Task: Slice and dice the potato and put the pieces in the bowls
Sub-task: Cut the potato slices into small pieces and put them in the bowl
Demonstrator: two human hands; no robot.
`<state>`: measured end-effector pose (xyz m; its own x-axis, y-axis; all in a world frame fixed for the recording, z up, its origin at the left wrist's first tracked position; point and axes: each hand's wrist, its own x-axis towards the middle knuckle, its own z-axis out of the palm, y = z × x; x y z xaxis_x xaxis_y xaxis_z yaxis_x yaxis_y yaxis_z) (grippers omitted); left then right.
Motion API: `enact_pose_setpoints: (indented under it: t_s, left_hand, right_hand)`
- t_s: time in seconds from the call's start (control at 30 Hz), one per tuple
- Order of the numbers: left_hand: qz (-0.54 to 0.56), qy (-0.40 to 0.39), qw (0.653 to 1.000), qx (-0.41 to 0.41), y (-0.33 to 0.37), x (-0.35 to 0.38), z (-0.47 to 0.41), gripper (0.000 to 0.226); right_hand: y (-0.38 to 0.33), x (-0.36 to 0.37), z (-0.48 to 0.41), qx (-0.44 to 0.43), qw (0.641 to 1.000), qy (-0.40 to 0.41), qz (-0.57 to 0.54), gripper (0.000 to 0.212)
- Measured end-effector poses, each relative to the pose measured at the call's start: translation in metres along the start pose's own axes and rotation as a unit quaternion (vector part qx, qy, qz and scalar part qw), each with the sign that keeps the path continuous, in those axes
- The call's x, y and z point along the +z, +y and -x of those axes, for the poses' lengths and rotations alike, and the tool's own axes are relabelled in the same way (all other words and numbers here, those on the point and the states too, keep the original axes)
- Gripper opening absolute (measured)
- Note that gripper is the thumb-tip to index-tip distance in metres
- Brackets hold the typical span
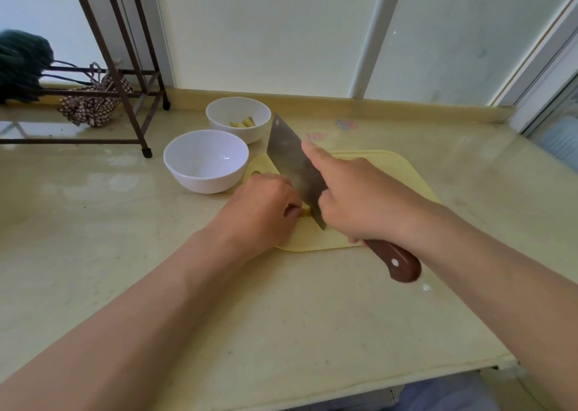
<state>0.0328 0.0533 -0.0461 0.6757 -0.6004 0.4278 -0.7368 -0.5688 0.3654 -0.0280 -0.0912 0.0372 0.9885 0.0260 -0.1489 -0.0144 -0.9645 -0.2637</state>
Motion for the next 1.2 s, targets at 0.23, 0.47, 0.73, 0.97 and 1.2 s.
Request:
enact_pose_setpoints:
  t_s: [0.23,0.47,0.73,0.97,1.2]
  left_hand:
    - [0.005,0.005,1.0,-0.008,0.003,-0.005,0.003,0.013]
    - [0.004,0.016,0.998,-0.057,0.004,-0.006,0.002,0.01]
    - [-0.019,-0.036,0.995,-0.093,0.008,-0.008,0.003,0.024]
    - [-0.013,0.0,0.996,-0.091,0.008,-0.005,0.003,0.023]
    - [0.087,0.041,0.979,-0.182,0.012,-0.008,-0.003,0.029]
  right_hand:
    - [0.01,-0.016,0.002,0.034,0.992,0.027,-0.121,0.085]
    - [0.038,-0.014,0.04,0.061,0.976,0.061,-0.201,0.084]
    - [0.04,0.002,0.057,0.069,0.973,0.046,-0.216,0.083]
    - [0.033,0.006,0.05,0.068,0.96,0.062,-0.265,0.083]
    - [0.027,0.008,0.054,0.063,0.947,0.095,-0.3,0.082]
